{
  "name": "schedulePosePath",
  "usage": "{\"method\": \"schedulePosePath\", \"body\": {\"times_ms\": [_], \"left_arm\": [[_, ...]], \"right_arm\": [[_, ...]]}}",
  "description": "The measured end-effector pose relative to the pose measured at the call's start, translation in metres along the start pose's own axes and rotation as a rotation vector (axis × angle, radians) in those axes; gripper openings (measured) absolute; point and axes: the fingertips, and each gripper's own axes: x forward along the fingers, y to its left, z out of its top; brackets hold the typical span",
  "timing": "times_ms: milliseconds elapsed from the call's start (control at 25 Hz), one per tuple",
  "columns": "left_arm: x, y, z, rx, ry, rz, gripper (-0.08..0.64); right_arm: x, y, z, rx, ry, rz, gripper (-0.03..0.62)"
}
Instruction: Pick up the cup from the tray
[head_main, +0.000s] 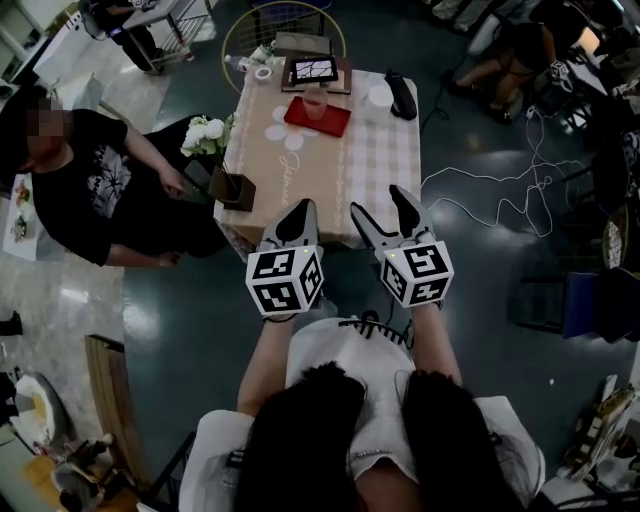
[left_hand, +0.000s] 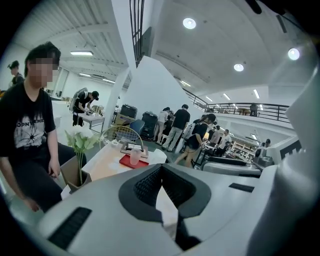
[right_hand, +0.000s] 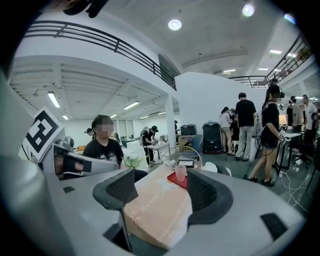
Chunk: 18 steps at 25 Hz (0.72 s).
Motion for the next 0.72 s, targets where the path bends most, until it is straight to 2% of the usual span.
{"method": "schedulePosePath", "body": {"times_ms": [360, 720], "left_arm": [[0.026, 0.031, 0.018, 0.011, 0.020, -0.037, 0.008], [0.047, 0.043, 0.033, 0.007, 0.020, -0.047, 0.008]], "right_arm": [[0.040, -0.005, 0.009, 0.007, 0.000, -0.050, 0.321], [0.070, -0.011, 0.021, -0.013, -0.003, -0.056, 0.328]]}}
